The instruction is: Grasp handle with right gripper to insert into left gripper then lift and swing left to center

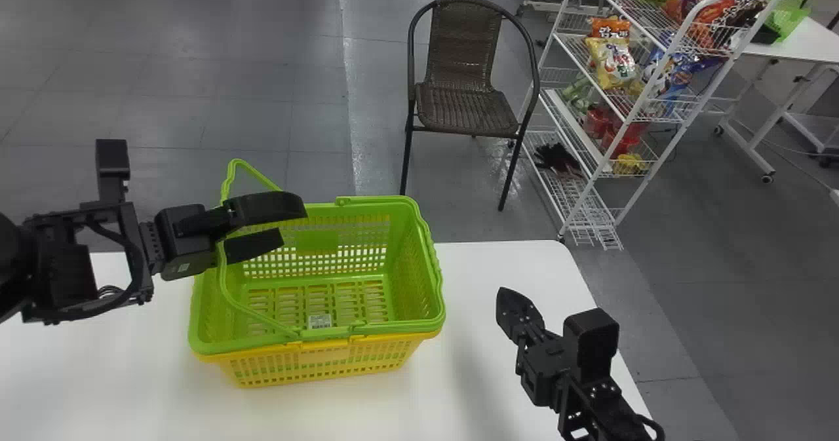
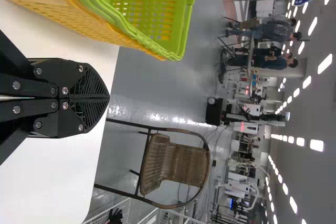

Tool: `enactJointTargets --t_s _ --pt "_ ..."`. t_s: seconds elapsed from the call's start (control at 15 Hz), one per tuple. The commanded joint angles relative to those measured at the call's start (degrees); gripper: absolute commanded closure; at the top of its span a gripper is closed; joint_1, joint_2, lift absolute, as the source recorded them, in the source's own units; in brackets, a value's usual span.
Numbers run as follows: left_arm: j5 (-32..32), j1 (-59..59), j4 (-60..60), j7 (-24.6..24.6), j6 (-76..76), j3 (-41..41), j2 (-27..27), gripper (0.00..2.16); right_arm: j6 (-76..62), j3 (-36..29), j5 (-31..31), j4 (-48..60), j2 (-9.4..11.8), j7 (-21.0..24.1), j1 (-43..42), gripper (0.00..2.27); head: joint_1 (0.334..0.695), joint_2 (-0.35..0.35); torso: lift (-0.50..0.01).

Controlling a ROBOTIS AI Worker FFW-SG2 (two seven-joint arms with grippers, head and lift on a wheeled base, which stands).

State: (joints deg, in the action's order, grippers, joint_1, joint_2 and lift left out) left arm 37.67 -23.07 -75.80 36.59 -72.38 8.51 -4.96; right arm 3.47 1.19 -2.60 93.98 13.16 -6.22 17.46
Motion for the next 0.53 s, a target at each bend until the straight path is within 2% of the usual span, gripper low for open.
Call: enactJointTargets --t_s 0.0,0.47 --pt "0.04 -0.31 -0.05 -0.12 -0.01 -0.6 0.04 0.08 1.23 1.8 1.28 -2.31 0.64 -0.02 -2.69 2.04 0.695 -0.207 0.0" --pt "-0.49 -1.01 -0.58 -0.82 -0.01 -2.18 0.3 0.08 3.34 6.11 3.92 -6.09 1.43 1.04 -8.23 2.04 0.695 -0.193 0.0"
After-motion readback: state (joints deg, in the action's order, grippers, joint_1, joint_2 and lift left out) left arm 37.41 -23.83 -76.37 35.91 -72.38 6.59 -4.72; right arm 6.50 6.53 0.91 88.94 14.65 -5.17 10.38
